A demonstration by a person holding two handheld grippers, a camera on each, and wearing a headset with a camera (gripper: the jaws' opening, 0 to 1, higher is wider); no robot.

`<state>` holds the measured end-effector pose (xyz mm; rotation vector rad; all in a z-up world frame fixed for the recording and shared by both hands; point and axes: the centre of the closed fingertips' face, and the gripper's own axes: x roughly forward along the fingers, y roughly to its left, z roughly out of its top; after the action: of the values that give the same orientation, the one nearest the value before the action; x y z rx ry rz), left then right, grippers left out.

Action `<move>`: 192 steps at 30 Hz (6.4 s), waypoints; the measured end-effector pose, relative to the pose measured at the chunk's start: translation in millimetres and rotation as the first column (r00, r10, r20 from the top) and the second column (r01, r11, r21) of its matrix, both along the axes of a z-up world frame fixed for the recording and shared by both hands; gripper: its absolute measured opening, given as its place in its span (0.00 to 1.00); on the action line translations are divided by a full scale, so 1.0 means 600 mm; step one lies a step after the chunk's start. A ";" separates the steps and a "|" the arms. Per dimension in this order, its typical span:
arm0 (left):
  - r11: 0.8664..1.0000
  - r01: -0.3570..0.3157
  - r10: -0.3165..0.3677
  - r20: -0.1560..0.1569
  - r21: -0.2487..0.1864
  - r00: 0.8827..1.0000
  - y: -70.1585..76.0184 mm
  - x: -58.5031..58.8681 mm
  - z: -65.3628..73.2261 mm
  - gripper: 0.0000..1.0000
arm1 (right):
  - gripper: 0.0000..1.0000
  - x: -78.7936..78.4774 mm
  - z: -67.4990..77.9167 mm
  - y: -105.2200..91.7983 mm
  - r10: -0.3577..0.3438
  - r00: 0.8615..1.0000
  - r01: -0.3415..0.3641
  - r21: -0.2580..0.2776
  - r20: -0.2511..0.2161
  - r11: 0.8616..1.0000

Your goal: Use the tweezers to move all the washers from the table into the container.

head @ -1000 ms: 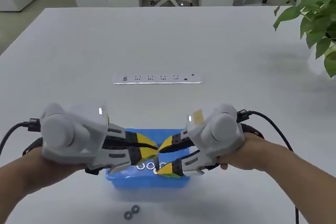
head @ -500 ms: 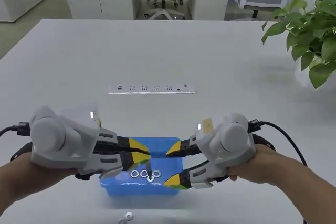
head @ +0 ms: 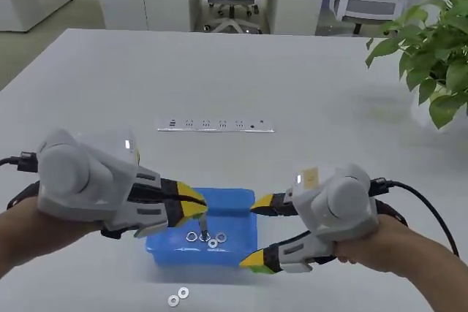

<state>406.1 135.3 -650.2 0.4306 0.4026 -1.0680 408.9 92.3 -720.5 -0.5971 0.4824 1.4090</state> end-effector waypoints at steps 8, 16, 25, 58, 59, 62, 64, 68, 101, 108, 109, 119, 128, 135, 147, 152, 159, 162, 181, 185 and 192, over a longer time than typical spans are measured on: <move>1.000 -0.011 0.011 -0.004 0.001 1.000 0.008 -0.011 0.009 0.05 | 0.61 -0.005 0.006 -0.013 -0.066 0.998 0.066 0.019 -0.003 0.998; 1.000 -0.009 0.009 -0.014 0.005 1.000 0.013 -0.025 0.015 0.05 | 0.72 -0.017 0.008 -0.027 -0.129 0.992 0.129 0.038 -0.015 0.991; 1.000 0.007 -0.007 -0.035 -0.006 0.999 0.011 -0.046 0.013 0.05 | 0.82 -0.033 0.015 -0.035 -0.184 0.982 0.186 0.073 -0.028 0.980; 1.000 -0.014 0.014 -0.083 0.003 0.996 0.017 -0.086 -0.048 0.05 | 1.00 -0.074 -0.004 -0.031 -0.223 0.973 0.227 0.072 -0.065 0.971; 1.000 -0.014 0.014 -0.085 0.005 0.996 0.017 -0.087 -0.050 0.05 | 1.00 -0.074 -0.004 -0.031 -0.223 0.973 0.227 0.074 -0.066 0.971; 1.000 -0.017 0.018 -0.091 0.009 0.996 0.017 -0.088 -0.057 0.05 | 1.00 -0.075 -0.007 -0.034 -0.226 0.972 0.230 0.068 -0.068 0.971; 1.000 -0.019 0.020 -0.096 0.010 0.995 0.018 -0.089 -0.061 0.05 | 1.00 -0.077 -0.008 -0.036 -0.226 0.972 0.231 0.065 -0.070 0.971; 1.000 -0.022 0.024 -0.103 0.018 0.994 0.022 -0.089 -0.070 0.05 | 1.00 -0.078 -0.011 -0.038 -0.229 0.971 0.233 0.059 -0.072 0.971; 1.000 -0.001 0.001 -0.123 0.002 0.992 0.024 -0.094 -0.080 0.05 | 0.98 -0.083 -0.017 -0.035 -0.217 0.973 0.222 0.061 -0.079 0.973; 1.000 0.015 -0.015 -0.132 -0.002 0.991 0.024 -0.098 -0.080 0.05 | 0.87 -0.093 -0.010 -0.018 -0.148 0.986 0.155 0.101 -0.071 0.983; 1.000 0.016 -0.016 -0.134 -0.003 0.991 0.024 -0.097 -0.080 0.05 | 0.86 -0.094 -0.009 -0.016 -0.138 0.988 0.145 0.105 -0.067 0.984; 1.000 0.025 -0.024 -0.146 0.001 0.989 0.029 -0.098 -0.081 0.05 | 0.77 -0.098 -0.005 0.007 -0.066 0.997 0.072 0.122 -0.049 0.990; 1.000 0.029 -0.028 -0.156 0.007 0.987 0.034 -0.097 -0.083 0.05 | 0.68 -0.102 -0.005 0.035 0.015 0.999 -0.010 0.134 -0.032 0.991; 0.999 0.036 -0.034 -0.159 0.010 0.987 0.035 -0.097 -0.084 0.05 | 0.60 -0.104 -0.013 0.059 0.084 0.996 -0.081 0.126 -0.021 0.989; 0.999 0.041 -0.038 -0.168 0.013 0.985 0.037 -0.094 -0.085 0.05 | 0.38 -0.103 -0.027 0.100 0.186 0.983 -0.185 0.109 0.000 0.977; 0.999 0.039 -0.037 -0.170 0.012 0.985 0.037 -0.092 -0.085 0.05 | 0.34 -0.104 -0.038 0.110 0.211 0.977 -0.210 0.097 -0.002 0.973; 0.999 0.047 -0.043 -0.171 0.015 0.984 0.038 -0.090 -0.086 0.05 | 0.27 -0.102 -0.058 0.122 0.236 0.972 -0.236 0.069 0.007 0.969; 0.999 0.050 -0.046 -0.172 0.017 0.984 0.038 -0.090 -0.086 0.05 | 0.24 -0.100 -0.066 0.127 0.247 0.969 -0.247 0.058 0.012 0.967; 0.998 0.064 -0.061 -0.174 0.013 0.983 0.031 -0.091 -0.086 0.05 | 0.11 -0.106 -0.084 0.144 0.273 0.962 -0.272 0.053 -0.010 0.961; 0.998 0.063 -0.060 -0.177 0.012 0.982 0.031 -0.092 -0.086 0.05 | 0.11 -0.107 -0.084 0.144 0.270 0.963 -0.269 0.054 -0.014 0.962; 0.998 0.062 -0.059 -0.179 0.015 0.982 0.031 -0.093 -0.087 0.05 | 0.10 -0.107 -0.085 0.144 0.262 0.965 -0.260 0.054 -0.025 0.964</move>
<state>350.1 153.9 -702.1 0.3676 0.5632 -1.1668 345.0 178.7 -771.4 -0.6140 0.4026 1.6789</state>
